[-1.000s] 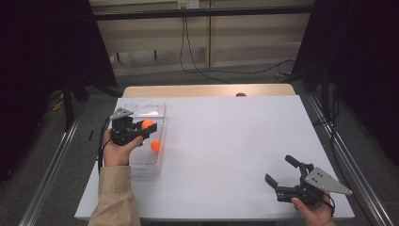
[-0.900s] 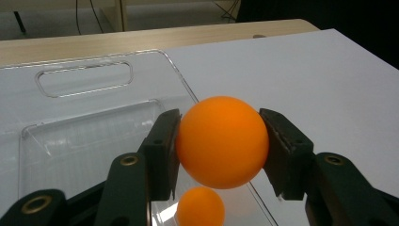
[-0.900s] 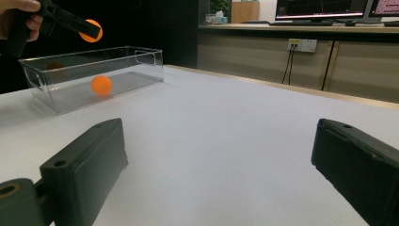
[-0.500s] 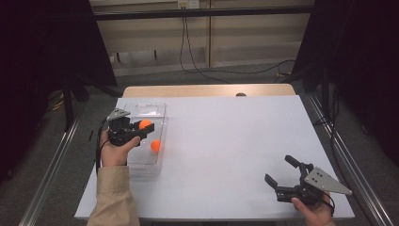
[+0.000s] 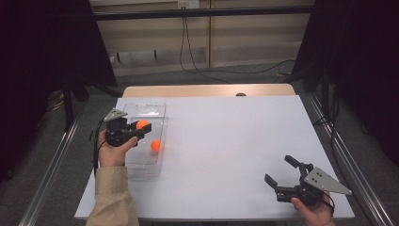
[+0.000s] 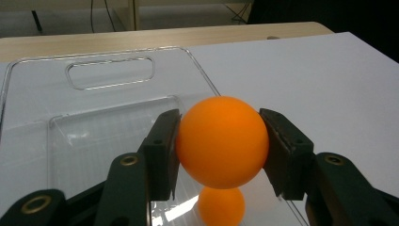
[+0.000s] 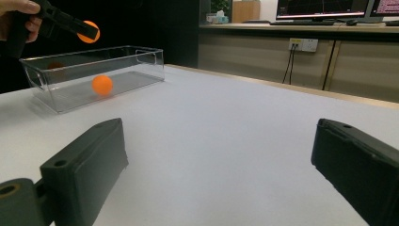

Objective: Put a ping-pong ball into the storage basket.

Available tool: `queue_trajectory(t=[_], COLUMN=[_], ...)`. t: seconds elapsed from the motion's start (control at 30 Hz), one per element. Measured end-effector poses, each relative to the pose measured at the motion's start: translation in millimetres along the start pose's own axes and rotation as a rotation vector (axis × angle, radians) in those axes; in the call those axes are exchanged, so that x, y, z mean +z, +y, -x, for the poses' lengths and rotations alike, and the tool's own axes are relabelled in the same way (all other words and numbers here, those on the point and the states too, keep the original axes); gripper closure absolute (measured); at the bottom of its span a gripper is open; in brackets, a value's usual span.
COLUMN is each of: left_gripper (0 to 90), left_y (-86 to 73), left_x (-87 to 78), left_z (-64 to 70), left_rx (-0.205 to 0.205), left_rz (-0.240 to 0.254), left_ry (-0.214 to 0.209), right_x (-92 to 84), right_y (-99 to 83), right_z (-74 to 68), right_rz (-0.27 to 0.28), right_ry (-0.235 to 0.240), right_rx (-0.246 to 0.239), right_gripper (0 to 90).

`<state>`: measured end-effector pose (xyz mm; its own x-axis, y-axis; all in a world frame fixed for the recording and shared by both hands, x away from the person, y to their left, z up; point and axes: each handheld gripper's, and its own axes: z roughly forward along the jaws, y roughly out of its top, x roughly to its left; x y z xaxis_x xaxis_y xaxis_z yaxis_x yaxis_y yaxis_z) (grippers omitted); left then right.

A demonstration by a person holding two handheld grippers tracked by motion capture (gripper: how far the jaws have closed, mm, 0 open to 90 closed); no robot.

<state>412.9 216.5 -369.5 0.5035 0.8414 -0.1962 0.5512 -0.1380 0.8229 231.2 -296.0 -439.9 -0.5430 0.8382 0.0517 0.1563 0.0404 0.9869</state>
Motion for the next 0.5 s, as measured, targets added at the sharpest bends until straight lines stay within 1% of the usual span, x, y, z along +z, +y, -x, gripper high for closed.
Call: queue_trajectory(t=[0.13, 0.33, 0.43, 0.5], left_gripper=[50.9, 50.9, 50.9, 50.9], left_y=[-0.5, -3.1, -4.5, -4.8], left_x=[-0.4, 1.1, 2.1, 2.6], left_z=[-1.1, -3.6, -5.6, -6.0], left_rx=[0.008, -0.005, -0.001, 0.004], left_rz=[-0.003, -0.003, -0.013, -0.011], left_ry=[0.007, 0.015, 0.022, 0.024], right_x=[-0.1, 0.0, 0.0, 0.1], right_y=[0.0, -0.1, -0.1, -0.2], right_z=[0.2, 0.2, 0.2, 0.3], right_rz=[0.000, 0.000, 0.000, 0.000], right_ry=[-0.001, -0.001, -0.001, -0.002], right_rx=[-0.001, -0.001, 0.000, 0.001], right_gripper=[3.1, 3.1, 3.1, 3.1])
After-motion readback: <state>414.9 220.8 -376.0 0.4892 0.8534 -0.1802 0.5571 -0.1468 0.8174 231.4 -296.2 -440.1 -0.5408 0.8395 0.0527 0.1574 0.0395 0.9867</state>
